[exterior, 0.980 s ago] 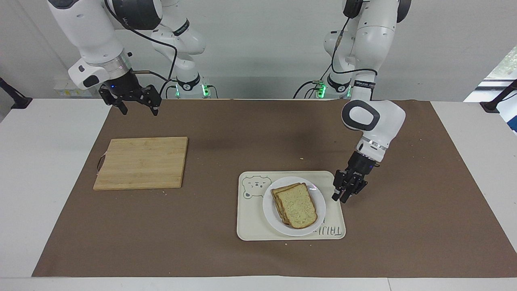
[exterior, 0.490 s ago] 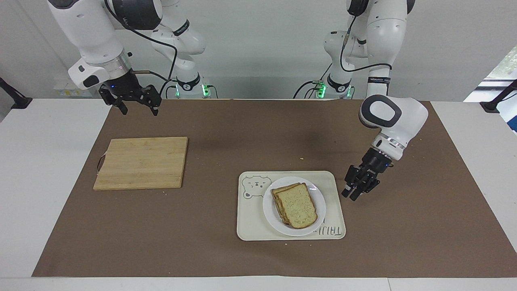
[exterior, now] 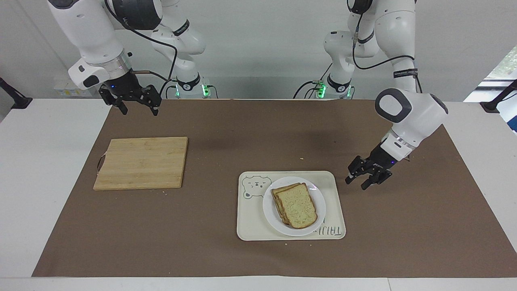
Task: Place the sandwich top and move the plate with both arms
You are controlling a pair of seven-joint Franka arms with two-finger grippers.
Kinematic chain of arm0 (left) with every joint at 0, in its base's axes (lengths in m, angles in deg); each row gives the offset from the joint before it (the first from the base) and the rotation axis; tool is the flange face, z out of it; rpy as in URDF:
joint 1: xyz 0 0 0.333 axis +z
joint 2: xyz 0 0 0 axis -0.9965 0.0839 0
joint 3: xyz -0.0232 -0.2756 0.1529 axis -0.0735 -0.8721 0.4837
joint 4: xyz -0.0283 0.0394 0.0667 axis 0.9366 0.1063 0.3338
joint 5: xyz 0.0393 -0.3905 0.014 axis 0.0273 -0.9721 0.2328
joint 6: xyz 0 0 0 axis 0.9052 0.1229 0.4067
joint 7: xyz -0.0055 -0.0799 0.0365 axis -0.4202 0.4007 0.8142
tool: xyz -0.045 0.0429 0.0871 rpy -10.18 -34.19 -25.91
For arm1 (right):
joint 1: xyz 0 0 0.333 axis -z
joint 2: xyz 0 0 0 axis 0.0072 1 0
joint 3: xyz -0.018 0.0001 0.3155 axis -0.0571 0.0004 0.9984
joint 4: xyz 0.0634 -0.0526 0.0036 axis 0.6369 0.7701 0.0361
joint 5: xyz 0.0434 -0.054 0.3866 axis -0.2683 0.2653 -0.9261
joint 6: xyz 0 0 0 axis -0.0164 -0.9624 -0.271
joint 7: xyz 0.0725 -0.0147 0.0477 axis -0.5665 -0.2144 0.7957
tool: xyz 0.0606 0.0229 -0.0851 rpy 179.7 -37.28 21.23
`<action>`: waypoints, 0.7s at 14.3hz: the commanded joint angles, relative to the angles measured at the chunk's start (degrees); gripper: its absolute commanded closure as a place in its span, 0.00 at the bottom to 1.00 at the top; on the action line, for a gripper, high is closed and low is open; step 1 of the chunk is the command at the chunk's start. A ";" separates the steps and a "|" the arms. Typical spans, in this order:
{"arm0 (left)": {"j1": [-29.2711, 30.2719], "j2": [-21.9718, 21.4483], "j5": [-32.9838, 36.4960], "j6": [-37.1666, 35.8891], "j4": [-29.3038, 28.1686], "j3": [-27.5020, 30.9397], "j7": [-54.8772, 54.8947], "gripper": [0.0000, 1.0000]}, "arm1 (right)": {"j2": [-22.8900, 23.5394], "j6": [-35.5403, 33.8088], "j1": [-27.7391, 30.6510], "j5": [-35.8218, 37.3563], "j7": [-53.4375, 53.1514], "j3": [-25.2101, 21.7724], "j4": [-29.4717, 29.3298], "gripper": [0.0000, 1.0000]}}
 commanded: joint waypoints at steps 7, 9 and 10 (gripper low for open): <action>-0.20 -8.61 19.37 -24.08 7.52 5.25 -8.33 0.00 | 0.27 0.09 0.49 0.43 -0.94 0.59 -0.72 0.00; -0.11 -11.95 20.18 -27.25 7.96 5.52 -7.45 0.00 | 0.27 0.09 0.49 0.43 -0.94 0.59 -0.72 0.00; -0.11 -13.45 21.05 -28.74 9.26 5.43 -6.84 0.00 | 0.27 0.09 0.49 0.43 -0.94 0.59 -0.63 0.00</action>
